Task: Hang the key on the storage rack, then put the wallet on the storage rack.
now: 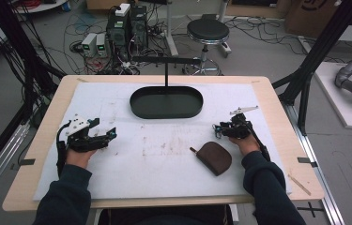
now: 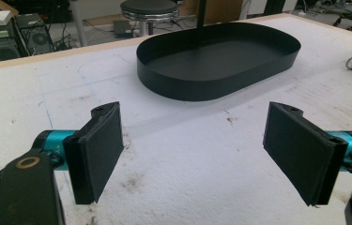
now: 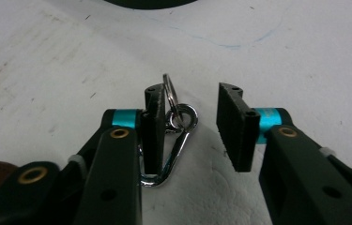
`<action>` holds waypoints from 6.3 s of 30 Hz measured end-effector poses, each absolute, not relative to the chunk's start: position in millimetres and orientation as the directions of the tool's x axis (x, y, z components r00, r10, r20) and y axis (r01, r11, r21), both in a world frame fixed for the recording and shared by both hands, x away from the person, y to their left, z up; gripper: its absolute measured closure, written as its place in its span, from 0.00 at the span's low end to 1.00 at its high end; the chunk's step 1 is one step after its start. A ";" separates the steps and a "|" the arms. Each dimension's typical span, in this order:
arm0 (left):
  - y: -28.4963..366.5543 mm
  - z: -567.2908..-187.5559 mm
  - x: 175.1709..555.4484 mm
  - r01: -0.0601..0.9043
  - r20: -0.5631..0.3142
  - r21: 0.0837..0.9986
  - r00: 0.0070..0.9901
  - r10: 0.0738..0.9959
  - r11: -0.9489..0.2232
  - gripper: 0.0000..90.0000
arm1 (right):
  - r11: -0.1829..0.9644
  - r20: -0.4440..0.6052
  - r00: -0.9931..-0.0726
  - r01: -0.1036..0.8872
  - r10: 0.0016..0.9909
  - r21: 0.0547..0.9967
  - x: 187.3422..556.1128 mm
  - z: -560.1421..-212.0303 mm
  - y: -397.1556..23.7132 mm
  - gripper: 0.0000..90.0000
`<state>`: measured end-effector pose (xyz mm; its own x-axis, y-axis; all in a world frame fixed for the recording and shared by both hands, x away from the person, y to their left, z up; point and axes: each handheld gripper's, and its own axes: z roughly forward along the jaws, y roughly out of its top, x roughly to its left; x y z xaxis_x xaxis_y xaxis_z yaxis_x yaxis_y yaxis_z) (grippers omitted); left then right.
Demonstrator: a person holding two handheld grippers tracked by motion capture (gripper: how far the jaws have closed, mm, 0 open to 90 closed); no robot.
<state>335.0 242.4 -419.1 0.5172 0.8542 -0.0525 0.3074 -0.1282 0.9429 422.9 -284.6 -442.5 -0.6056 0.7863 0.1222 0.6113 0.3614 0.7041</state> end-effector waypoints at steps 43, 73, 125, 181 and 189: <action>243.6 -421.8 337.7 0.333 -0.072 0.935 0.518 0.852 -0.123 0.24 | 0.420 -0.036 -0.714 0.369 0.699 0.829 434.5 -373.5 -259.5 0.99; 243.9 -422.9 337.8 0.344 -0.086 0.931 0.531 0.843 -0.122 0.26 | 0.372 -0.112 -0.696 0.235 0.710 0.898 525.1 -317.2 -205.2 0.99; 248.9 -422.2 338.1 0.337 -0.141 0.940 0.533 0.835 -0.056 0.25 | 0.441 -0.157 -0.665 0.282 0.730 0.852 462.2 -290.3 -251.4 0.34; 237.5 -424.2 337.8 0.344 -0.105 0.932 0.558 0.823 -0.114 0.25 | 0.565 -0.015 -0.798 0.413 0.602 0.714 324.4 -426.0 -259.5 0.33; 236.6 -424.0 337.0 0.344 -0.102 0.932 0.558 0.824 -0.118 0.25 | 0.522 0.053 -0.794 0.447 0.605 0.726 331.7 -425.5 -269.8 0.51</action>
<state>337.0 236.6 -424.0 0.5578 0.8238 -0.1015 0.3439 -0.1181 0.9315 331.7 -269.8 -425.5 -0.7942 0.6054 0.0528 0.4465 0.5224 0.7264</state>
